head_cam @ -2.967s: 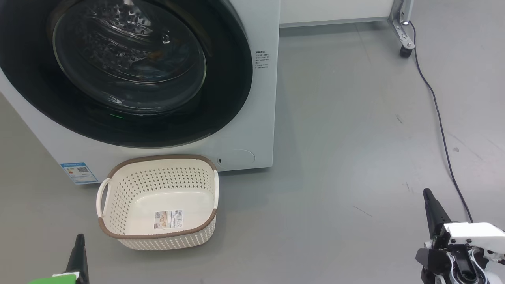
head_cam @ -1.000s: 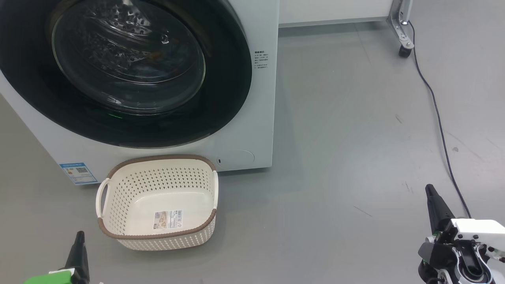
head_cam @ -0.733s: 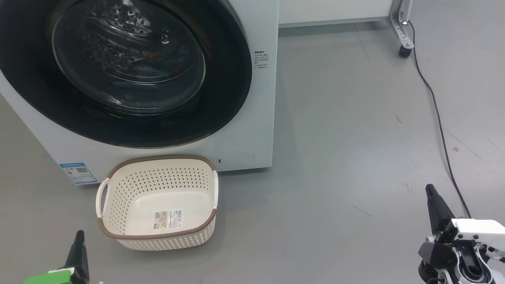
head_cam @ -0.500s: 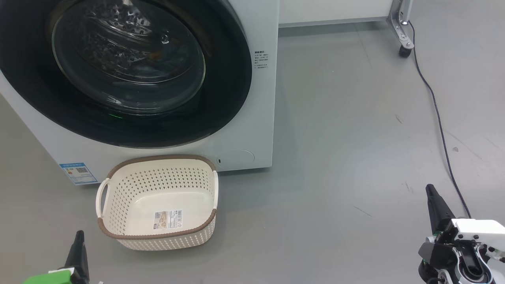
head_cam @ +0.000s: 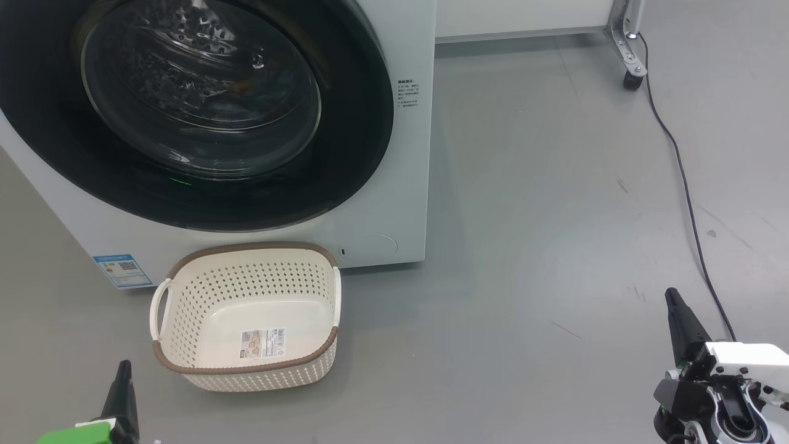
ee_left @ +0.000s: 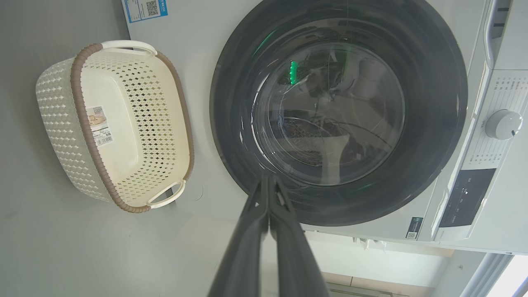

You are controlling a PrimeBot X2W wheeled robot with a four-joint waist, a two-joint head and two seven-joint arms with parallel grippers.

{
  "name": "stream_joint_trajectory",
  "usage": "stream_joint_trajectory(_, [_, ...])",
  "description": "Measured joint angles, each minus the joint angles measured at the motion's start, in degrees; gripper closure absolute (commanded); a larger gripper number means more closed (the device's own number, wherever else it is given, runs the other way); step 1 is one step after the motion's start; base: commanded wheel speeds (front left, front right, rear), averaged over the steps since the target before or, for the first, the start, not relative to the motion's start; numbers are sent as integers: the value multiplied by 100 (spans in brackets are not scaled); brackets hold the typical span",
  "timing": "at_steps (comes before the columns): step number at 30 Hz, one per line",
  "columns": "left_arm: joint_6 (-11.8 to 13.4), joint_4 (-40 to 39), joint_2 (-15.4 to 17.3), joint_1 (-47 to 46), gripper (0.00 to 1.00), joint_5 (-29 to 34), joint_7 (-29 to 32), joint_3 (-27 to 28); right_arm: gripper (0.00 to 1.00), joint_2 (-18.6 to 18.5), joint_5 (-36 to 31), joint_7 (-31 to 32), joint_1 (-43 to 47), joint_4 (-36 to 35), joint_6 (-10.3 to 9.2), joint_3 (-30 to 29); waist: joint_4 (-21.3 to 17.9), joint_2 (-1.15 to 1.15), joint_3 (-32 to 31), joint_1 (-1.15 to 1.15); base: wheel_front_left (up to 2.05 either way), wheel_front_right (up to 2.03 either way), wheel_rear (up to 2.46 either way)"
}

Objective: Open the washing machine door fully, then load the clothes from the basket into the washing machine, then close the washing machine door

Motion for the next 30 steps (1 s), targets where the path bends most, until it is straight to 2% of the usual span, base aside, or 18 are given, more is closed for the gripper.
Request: stream_joint_trajectory(30, [0, 0, -2, -9, 100, 0, 1, 21, 100, 3, 0, 1, -1, -3, 0, -20, 0, 0, 1, 0, 0, 0, 0])
